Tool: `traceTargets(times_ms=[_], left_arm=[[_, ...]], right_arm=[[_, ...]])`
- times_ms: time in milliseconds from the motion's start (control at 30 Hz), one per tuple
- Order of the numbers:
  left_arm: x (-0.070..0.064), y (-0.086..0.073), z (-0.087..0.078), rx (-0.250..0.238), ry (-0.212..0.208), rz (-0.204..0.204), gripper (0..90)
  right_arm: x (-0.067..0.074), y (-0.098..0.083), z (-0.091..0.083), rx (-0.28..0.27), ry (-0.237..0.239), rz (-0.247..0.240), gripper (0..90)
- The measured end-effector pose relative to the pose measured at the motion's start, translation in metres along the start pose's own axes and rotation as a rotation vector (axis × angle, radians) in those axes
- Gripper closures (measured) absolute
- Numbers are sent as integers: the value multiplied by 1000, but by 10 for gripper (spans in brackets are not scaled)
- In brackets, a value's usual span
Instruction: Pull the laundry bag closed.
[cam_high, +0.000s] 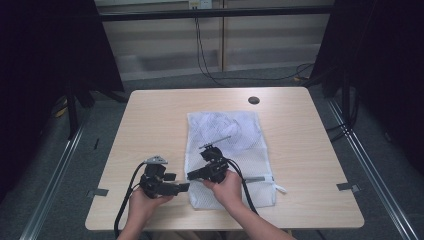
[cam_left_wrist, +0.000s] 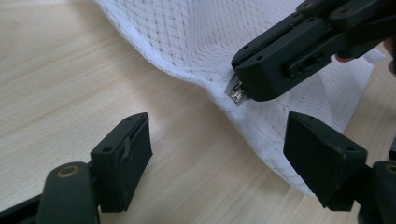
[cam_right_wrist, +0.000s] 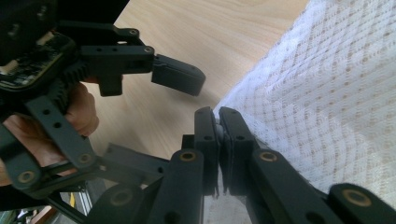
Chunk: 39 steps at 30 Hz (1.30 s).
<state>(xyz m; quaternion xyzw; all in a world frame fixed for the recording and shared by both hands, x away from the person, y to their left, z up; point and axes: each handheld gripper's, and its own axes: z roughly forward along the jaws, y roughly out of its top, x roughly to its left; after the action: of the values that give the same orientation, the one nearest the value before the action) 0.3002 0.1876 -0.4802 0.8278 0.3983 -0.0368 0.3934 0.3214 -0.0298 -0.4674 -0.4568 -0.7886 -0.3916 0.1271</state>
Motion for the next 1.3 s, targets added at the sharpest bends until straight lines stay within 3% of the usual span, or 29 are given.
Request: traceTargets(times_ms=[167,700,933,1067,1300], left_arm=[[-1,1,4,-1,-20,12,294],[-5,2,14,-13,-59,-20,546],[-6,2,13,-8,-49,-20,802],[-5,2,11,-10,-56,-35,858],[-6,3,9,-13,-68,-61,877]], right_arm=[[1,0,0,-2,-1,-1,867],[3,1,-3,-20,8,-16,867],[3,1,-4,-26,7,-21,868],[3,1,-5,-20,2,-18,870],[1,0,-8,-17,-6,-17,873]])
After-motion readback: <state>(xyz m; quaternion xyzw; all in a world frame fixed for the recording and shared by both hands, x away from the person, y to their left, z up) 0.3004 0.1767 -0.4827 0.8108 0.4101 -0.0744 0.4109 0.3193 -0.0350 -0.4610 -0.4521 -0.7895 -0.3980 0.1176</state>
